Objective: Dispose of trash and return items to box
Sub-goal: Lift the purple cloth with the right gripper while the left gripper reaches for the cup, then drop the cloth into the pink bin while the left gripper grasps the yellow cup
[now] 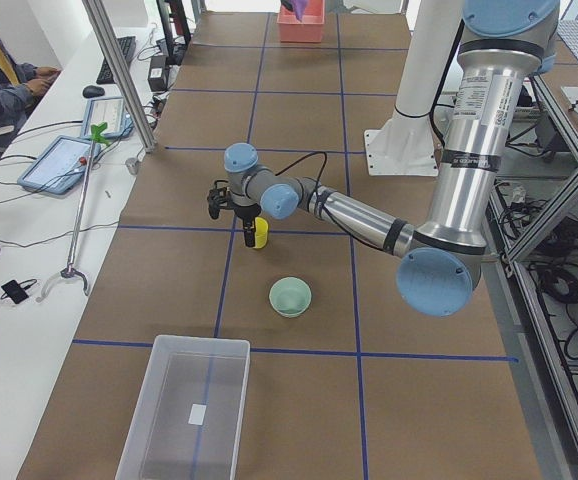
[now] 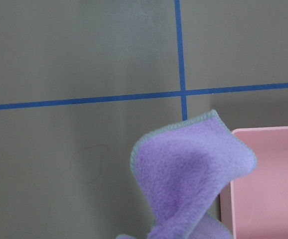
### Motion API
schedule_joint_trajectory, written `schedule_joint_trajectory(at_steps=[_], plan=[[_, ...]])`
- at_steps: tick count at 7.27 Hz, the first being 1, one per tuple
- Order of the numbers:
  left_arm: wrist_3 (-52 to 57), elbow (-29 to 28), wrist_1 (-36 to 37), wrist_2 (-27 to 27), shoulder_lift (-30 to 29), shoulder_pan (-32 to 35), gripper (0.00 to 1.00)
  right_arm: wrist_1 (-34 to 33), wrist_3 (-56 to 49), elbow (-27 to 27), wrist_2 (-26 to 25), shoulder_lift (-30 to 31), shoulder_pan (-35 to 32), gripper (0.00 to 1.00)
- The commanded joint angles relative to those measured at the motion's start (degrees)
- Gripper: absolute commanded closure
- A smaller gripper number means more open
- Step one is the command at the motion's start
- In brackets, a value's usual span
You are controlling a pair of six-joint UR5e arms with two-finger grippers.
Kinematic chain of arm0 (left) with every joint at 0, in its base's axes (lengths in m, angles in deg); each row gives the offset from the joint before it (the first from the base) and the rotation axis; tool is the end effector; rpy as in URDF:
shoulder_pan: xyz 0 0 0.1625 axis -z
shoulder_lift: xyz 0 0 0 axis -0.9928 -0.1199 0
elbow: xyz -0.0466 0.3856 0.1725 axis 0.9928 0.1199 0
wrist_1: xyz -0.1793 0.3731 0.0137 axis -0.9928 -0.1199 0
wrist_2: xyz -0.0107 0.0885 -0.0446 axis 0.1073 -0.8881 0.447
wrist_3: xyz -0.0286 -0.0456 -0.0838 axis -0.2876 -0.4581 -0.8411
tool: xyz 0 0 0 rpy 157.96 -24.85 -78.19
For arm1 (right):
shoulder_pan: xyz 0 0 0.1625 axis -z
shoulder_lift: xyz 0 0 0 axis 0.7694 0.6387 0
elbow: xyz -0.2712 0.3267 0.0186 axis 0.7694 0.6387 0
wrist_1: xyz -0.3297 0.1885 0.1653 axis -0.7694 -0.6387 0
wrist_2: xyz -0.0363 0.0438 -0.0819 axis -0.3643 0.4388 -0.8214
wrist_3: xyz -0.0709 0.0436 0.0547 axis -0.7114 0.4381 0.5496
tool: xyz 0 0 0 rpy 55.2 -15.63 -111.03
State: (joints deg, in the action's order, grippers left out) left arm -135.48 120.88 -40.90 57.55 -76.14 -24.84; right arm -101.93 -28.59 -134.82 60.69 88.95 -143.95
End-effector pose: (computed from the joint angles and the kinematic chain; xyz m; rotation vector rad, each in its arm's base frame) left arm 0.2388 -0.5241 0.4686 -0.0216 0.8287 -0.1245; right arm 0.0914 -0.4493 0.5189 0.0061 -0.7888 0.0783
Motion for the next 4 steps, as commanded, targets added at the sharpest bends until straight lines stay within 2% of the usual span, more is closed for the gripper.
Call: schedule_joint_trajectory(at_steps=[1,3,4], plan=[[-0.2,-2.2,-0.6,-1.6,-1.3,-1.8,0.05,-0.1,-4.2,0.6,-1.7,1.4,-1.4,1.0],[-0.7,-2.4,-0.7,-1.7,-1.3,-3.2,0.11,-0.1,-8.1,3.3,-1.8,1.5,-2.9,1.0],[-0.7,-3.1,-0.9,-2.0,-1.4,-3.3,0.23,-0.1,-9.9,4.4,-1.8,1.5,-3.8,1.0]])
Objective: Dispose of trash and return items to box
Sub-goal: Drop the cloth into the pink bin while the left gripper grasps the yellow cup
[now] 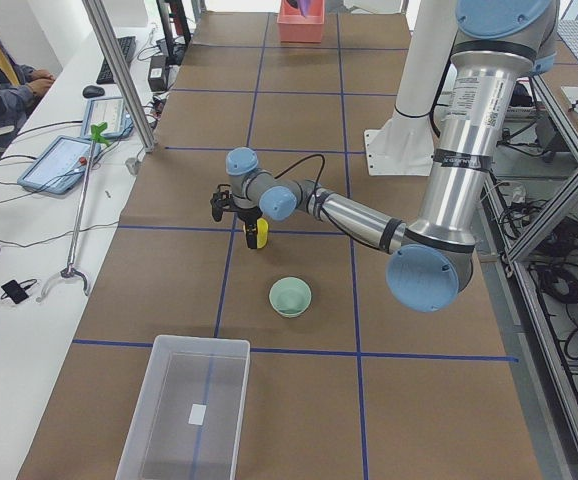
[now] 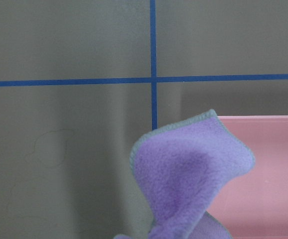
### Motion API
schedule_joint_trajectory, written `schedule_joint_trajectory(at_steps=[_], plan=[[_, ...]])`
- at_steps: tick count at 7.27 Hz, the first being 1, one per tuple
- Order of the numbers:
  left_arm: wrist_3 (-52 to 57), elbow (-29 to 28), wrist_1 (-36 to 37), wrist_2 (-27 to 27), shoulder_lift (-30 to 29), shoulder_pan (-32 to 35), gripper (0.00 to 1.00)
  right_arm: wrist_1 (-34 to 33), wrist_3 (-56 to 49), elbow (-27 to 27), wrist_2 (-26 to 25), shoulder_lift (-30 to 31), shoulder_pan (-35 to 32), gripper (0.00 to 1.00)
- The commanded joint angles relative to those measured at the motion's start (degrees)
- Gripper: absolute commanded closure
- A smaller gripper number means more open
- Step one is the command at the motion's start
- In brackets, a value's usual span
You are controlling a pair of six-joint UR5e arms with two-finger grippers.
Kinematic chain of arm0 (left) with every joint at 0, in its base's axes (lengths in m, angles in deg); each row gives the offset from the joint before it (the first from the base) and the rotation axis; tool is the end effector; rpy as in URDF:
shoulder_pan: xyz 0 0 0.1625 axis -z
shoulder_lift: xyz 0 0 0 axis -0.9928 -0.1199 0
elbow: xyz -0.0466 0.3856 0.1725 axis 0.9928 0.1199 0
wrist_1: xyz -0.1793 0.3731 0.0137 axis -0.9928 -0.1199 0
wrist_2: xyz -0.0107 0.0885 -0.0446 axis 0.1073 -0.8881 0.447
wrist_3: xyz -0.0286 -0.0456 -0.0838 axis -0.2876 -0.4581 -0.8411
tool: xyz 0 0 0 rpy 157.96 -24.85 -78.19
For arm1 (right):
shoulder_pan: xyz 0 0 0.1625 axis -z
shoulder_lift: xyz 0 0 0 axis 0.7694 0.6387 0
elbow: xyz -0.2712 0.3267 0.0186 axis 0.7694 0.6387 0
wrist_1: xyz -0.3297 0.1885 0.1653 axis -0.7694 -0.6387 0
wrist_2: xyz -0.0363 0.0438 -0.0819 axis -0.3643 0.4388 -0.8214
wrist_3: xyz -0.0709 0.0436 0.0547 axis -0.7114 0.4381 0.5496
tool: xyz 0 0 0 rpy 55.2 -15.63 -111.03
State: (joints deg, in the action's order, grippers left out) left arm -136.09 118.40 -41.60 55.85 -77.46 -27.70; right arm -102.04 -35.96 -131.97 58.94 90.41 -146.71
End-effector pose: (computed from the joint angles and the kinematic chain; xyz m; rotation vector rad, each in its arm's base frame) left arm 0.2701 -0.5235 0.4768 -0.0318 0.8027 -0.0991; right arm 0.1143 -0.4368 0.5559 -0.0008 -0.7625 0.0310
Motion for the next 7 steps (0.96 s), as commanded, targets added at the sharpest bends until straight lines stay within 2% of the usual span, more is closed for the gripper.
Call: schedule_joint_trajectory(at_steps=[1,2,3,6,7], plan=[[-1.1,-0.7,-0.3,-0.3,-0.1,-0.4,0.56,0.0,-3.9,2.1,-0.1,0.3,-2.1,1.0],[-1.5,-0.9,-0.4,-0.3,-0.2,-0.7,0.82,0.0,-7.1,4.1,-0.2,0.2,-3.8,1.0],[-1.5,-1.1,-0.4,-0.3,-0.3,-0.9,1.0,0.2,-9.3,5.6,-1.0,0.2,-4.4,1.0],[-1.5,-1.5,-0.3,0.5,-1.9,-1.0,1.0,0.8,-15.3,10.6,-3.3,0.1,-4.5,1.0],[-1.5,-0.9,-0.1,2.3,-2.0,-0.9,1.0,1.0,-16.7,11.8,-4.8,0.3,-4.5,1.0]])
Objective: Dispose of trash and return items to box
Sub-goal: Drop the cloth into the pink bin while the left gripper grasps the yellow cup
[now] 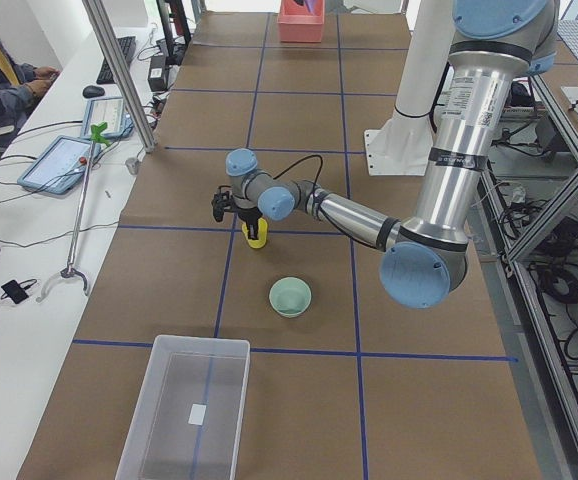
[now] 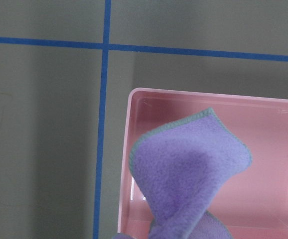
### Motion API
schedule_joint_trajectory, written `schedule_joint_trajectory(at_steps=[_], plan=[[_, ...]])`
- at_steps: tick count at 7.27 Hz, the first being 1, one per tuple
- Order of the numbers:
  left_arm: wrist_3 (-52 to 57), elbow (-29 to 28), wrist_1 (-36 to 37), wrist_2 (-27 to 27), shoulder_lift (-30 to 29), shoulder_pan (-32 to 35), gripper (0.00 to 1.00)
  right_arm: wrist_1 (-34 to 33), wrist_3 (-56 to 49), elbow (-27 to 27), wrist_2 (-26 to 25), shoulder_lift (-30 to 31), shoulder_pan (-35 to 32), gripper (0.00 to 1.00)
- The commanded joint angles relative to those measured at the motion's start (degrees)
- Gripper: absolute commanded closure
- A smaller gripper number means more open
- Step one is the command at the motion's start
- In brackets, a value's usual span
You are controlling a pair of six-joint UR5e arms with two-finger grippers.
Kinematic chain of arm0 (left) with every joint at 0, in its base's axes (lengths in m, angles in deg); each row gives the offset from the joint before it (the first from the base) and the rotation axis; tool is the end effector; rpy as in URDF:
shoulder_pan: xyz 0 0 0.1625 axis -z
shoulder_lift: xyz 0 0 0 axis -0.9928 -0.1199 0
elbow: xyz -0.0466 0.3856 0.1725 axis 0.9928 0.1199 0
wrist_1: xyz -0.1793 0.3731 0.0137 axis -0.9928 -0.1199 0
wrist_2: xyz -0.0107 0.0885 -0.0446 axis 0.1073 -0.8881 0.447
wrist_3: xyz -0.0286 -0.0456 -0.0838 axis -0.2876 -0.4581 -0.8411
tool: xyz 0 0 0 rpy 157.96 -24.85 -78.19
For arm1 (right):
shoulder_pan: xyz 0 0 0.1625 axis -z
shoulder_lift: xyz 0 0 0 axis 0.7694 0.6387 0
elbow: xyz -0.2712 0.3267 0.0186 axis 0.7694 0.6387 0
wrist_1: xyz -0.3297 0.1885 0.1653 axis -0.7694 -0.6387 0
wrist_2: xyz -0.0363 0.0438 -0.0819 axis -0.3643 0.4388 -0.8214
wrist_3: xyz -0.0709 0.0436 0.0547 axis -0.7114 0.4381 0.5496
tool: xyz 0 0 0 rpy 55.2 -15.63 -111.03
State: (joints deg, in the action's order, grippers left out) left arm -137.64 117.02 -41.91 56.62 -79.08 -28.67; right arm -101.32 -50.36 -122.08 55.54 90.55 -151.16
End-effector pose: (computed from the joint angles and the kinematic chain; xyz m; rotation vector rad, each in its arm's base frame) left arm 0.2862 -0.5272 0.4708 -0.0521 0.8166 -0.1014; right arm 0.1517 -0.4233 0.6408 -0.0436 -0.7350 -0.0807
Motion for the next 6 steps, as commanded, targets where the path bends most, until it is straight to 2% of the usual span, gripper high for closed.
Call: schedule_joint_trajectory(at_steps=[1,2,4,6], plan=[[0.2,0.7,0.2,4.0,-0.4,1.4,1.0,3.0,-2.6,3.5,-2.7,1.3,-0.1,1.0],[0.2,1.3,0.6,6.2,-0.5,3.4,1.0,10.6,-2.3,6.9,-2.8,2.8,-0.1,1.0],[0.6,1.3,0.8,10.5,-0.6,7.1,1.0,20.8,-2.0,16.6,-2.8,2.0,-0.1,1.0],[0.8,1.8,0.7,10.7,-0.4,9.1,1.0,23.6,-2.0,19.8,-2.8,1.9,0.0,1.0]])
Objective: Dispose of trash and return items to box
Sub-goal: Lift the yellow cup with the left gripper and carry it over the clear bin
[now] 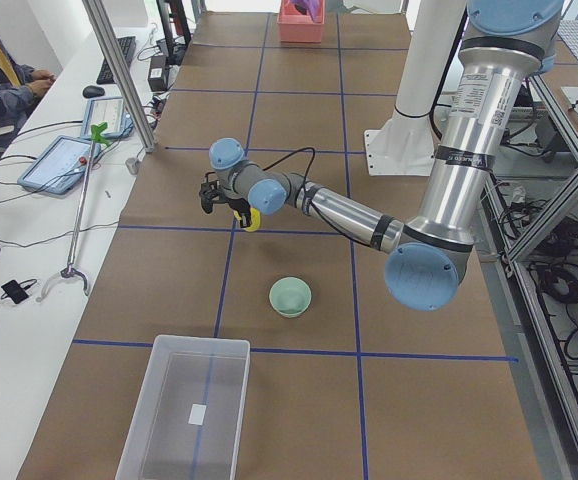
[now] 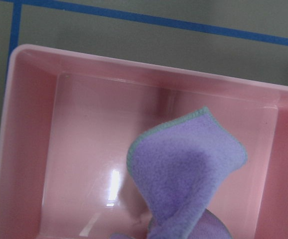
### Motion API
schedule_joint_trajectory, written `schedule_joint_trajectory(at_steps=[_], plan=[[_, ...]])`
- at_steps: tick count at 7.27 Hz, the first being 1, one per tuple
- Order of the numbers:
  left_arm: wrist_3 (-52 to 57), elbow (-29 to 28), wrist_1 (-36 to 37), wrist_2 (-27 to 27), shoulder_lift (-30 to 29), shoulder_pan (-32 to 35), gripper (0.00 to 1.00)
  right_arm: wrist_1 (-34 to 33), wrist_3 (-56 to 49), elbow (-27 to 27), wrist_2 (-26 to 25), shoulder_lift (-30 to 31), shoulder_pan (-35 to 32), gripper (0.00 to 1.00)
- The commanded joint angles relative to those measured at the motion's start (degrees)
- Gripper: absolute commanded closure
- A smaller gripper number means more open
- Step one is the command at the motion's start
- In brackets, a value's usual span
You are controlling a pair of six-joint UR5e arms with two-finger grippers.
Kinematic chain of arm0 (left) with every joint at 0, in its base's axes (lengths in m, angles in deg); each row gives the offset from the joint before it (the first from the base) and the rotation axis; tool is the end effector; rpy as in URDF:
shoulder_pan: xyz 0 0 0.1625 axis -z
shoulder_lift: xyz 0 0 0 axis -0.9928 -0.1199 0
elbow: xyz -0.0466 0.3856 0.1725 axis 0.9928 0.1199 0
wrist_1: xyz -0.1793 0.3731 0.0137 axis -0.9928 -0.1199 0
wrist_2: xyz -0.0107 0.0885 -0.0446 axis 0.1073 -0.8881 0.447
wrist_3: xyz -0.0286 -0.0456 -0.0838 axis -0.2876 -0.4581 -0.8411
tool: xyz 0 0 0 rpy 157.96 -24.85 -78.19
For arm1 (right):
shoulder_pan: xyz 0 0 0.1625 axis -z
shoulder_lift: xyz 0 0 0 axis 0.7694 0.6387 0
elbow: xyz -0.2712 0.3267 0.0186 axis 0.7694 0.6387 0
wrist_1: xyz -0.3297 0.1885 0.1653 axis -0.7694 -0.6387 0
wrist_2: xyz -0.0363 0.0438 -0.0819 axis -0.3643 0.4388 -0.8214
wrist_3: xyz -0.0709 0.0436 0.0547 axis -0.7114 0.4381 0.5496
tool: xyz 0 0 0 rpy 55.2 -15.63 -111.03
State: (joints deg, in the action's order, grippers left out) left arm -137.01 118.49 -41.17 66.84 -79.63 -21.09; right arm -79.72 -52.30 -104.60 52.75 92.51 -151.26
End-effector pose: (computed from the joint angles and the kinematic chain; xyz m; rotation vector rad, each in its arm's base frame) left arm 0.2227 -0.5482 0.4440 -0.0968 0.9551 -0.1489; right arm 0.1526 -0.4039 0.7719 -0.0110 -0.6805 -0.1312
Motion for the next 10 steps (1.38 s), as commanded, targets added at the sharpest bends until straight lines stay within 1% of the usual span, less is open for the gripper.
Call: schedule_joint_trajectory(at_steps=[1,2,3,4,5,6,7,8,9,10], plan=[[2.9,0.3,0.0,1.8,0.2,3.1,1.0,2.1,-0.3,3.9,0.3,-0.1,0.1,0.31],[7.4,0.1,0.2,3.3,0.7,6.0,1.0,2.6,-0.1,4.1,1.2,0.0,0.0,0.0],[12.2,0.4,1.5,3.8,1.6,9.1,1.0,3.7,-0.1,3.6,1.6,0.3,0.0,0.0],[21.3,0.0,2.9,3.8,3.8,13.3,1.0,3.9,-0.1,3.2,2.5,0.1,0.1,0.0],[31.9,-0.4,8.7,3.7,4.2,17.7,1.0,7.1,-0.1,2.8,5.0,0.3,0.0,0.0],[44.1,-1.8,15.0,3.3,4.1,23.4,1.0,9.3,0.5,2.7,8.6,0.1,0.1,0.0],[53.7,-6.9,16.8,3.2,3.5,27.7,1.0,9.5,0.6,2.1,9.8,-0.2,0.1,0.0],[59.5,-12.2,16.5,3.2,1.8,30.6,1.0,9.5,3.0,-0.1,10.1,-0.2,0.2,0.0],[65.1,-18.4,16.0,3.2,-0.1,33.1,1.0,9.1,6.9,-4.0,11.6,0.3,0.3,0.0],[69.0,-23.9,14.5,3.1,-1.3,34.3,1.0,9.1,10.0,-5.8,11.9,0.3,1.3,0.0]])
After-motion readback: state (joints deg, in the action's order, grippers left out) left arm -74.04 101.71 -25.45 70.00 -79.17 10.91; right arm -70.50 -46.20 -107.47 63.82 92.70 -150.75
